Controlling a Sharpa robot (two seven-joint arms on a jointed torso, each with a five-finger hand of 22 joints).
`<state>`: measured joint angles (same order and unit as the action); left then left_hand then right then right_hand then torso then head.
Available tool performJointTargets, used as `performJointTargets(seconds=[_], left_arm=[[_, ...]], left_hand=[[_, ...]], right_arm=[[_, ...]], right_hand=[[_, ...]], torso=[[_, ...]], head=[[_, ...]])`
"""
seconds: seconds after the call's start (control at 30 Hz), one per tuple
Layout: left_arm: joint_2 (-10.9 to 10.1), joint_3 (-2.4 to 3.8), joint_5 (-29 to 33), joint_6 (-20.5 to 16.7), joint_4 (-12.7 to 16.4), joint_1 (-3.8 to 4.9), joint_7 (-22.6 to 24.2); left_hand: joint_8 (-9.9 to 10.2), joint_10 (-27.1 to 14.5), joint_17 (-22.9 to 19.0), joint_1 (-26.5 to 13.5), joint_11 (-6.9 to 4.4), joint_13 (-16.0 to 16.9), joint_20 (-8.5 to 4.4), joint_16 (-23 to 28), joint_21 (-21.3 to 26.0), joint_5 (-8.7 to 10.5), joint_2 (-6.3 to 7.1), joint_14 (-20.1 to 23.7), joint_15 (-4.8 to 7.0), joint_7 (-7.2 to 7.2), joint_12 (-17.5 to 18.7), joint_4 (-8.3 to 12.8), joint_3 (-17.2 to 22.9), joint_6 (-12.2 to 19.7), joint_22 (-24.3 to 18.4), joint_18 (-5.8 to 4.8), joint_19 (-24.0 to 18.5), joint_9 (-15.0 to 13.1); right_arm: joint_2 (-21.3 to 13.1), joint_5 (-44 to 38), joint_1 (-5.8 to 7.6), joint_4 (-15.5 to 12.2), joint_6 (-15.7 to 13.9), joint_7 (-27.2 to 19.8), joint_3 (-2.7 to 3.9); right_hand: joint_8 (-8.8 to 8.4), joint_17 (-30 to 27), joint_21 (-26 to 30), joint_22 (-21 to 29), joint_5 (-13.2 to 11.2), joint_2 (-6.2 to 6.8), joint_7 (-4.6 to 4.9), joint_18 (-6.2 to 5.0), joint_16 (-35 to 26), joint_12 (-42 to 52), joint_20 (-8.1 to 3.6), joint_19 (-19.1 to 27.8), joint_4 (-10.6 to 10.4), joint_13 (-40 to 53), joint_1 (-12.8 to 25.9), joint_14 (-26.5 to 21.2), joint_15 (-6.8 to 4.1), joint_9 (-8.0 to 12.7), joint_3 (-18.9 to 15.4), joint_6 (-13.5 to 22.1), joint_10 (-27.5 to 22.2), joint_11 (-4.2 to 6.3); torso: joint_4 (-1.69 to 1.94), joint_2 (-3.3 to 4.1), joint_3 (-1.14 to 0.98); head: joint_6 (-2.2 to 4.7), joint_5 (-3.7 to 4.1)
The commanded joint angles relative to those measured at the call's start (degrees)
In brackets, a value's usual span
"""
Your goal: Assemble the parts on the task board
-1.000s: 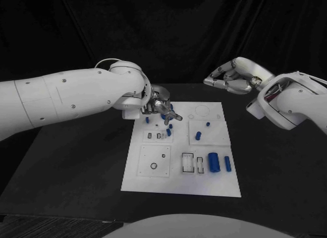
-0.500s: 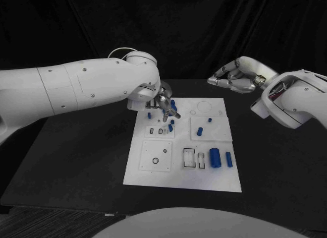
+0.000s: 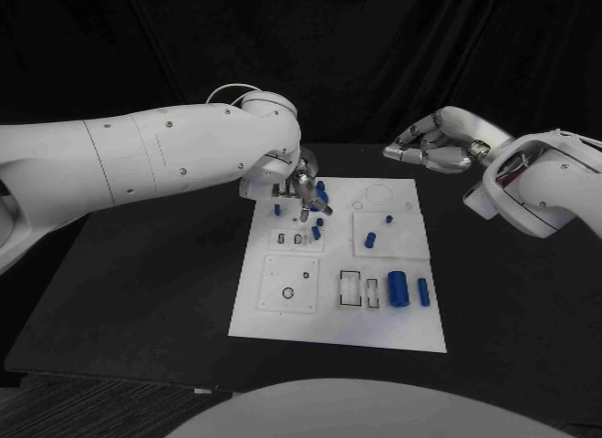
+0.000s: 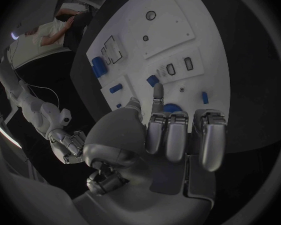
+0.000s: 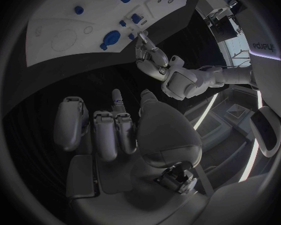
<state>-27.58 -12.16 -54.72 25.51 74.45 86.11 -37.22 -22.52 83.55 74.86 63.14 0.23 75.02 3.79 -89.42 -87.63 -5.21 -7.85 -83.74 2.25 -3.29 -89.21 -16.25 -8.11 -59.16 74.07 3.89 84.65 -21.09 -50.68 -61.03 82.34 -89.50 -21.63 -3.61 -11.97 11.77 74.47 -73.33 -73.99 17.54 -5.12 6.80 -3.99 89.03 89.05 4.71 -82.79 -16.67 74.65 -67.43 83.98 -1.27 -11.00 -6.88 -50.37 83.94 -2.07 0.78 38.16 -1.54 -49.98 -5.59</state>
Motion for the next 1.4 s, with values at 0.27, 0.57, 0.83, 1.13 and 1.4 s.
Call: performJointTargets(seconds=[0.27, 0.57, 0.83, 1.13, 1.4], left_arm=[[1.0, 0.05, -0.05, -0.59, -2.13, -1.65, 0.42], [1.71, 0.05, -0.05, -1.07, -3.17, -2.69, 0.97], [2.21, 0.05, -0.05, -1.44, -4.03, -3.37, 1.49], [2.8, 0.05, -0.05, -0.89, -4.59, -4.25, 1.66], [3.25, 0.05, -0.05, -0.64, -5.15, -4.89, 1.76]], left_hand=[[2.62, 6.45, 15.14, 1.67, -0.1, 14.98, 0.02, -0.58, -0.54, -1.76, -0.4, -6.26, 0.33, -0.55, -0.79, 1.83, 1.74, -0.32, 11.44, -2.7, 1.56, 0.18], [2.79, 6.45, 15.14, 1.69, -0.09, 14.98, 0.04, -0.58, -0.5, -1.84, -0.42, -6.26, 0.31, -0.56, -0.79, 1.86, 1.81, -0.37, 11.35, -2.67, 1.48, 0.2], [3.29, 6.45, 15.14, 1.78, -0.04, 14.98, 0.08, -0.58, -0.37, -2.07, -0.51, -6.26, 0.27, -0.62, -0.79, 1.96, 2.03, -0.39, 11.07, -2.6, 1.25, 0.28], [3.86, 6.45, 15.14, 2.03, 0.01, 14.98, 0.14, -0.58, -0.26, -2.34, -0.63, -6.26, 0.22, -0.65, -0.79, 2.2, 2.39, -0.59, 10.89, -2.55, 1.09, 0.33], [4.1, 6.45, 15.14, 2.17, 0.01, 14.98, 0.16, -0.58, -0.22, -2.47, -0.66, -6.26, 0.2, -0.63, -0.79, 2.36, 2.59, -0.84, 10.84, -2.53, 1.04, 0.33]], right_arm=[[0.12, -0.68, -0.53, 0.34, 0.56, 1.0, 0.04], [0.2, -0.68, -0.86, 0.57, 0.6, 1.03, 0.04], [0.24, -0.68, -0.96, 0.64, 0.76, 1.16, 0.05], [0.65, -0.68, -1.07, 0.88, 0.81, 1.05, 0.05], [0.73, -0.68, -1.11, 1.02, 0.88, 1.11, 0.05]], right_hand=[[0.59, 15.21, 1.14, -10.78, 1.14, -0.26, 0.32, 0.02, 0.59, 0.95, 0.15, 0.34, -0.04, 15.35, -1.44, 5.88, -0.05, 0.69, -0.87, 0.21, 6.06, -0.44], [0.59, 15.17, 1.25, -10.75, 1.15, -0.28, 0.32, -0.01, 0.53, 0.95, 0.15, 0.39, -0.04, 15.35, -1.43, 5.86, -0.05, 0.69, -0.88, 0.22, 6.06, -0.45], [0.57, 15.04, 1.49, -10.68, 1.15, -0.31, 0.33, -0.06, 0.37, 0.95, 0.15, 0.49, -0.03, 15.35, -1.43, 5.8, -0.04, 0.71, -0.92, 0.25, 6.06, -0.46], [0.55, 14.95, 1.78, -10.59, 1.15, -0.33, 0.33, -0.12, 0.26, 0.95, 0.15, 0.62, -0.02, 15.35, -1.42, 5.76, -0.04, 0.73, -0.97, 0.3, 6.06, -0.46], [0.53, 14.88, 1.91, -10.55, 1.16, -0.36, 0.34, -0.15, 0.18, 0.95, 0.16, 0.67, -0.01, 15.35, -1.42, 5.73, -0.03, 0.74, -1.01, 0.32, 6.06, -0.48]], torso=[[-0.07, -0.23, 0.08], [-0.08, -0.31, 0.05], [-0.03, -0.37, 0.04], [0.01, -0.38, 0.09], [0.02, -0.41, 0.05]], head=[[-0.02, -0.08], [-0.02, -0.27], [-0.02, -0.25], [-0.02, -0.25], [-0.02, -0.13]])
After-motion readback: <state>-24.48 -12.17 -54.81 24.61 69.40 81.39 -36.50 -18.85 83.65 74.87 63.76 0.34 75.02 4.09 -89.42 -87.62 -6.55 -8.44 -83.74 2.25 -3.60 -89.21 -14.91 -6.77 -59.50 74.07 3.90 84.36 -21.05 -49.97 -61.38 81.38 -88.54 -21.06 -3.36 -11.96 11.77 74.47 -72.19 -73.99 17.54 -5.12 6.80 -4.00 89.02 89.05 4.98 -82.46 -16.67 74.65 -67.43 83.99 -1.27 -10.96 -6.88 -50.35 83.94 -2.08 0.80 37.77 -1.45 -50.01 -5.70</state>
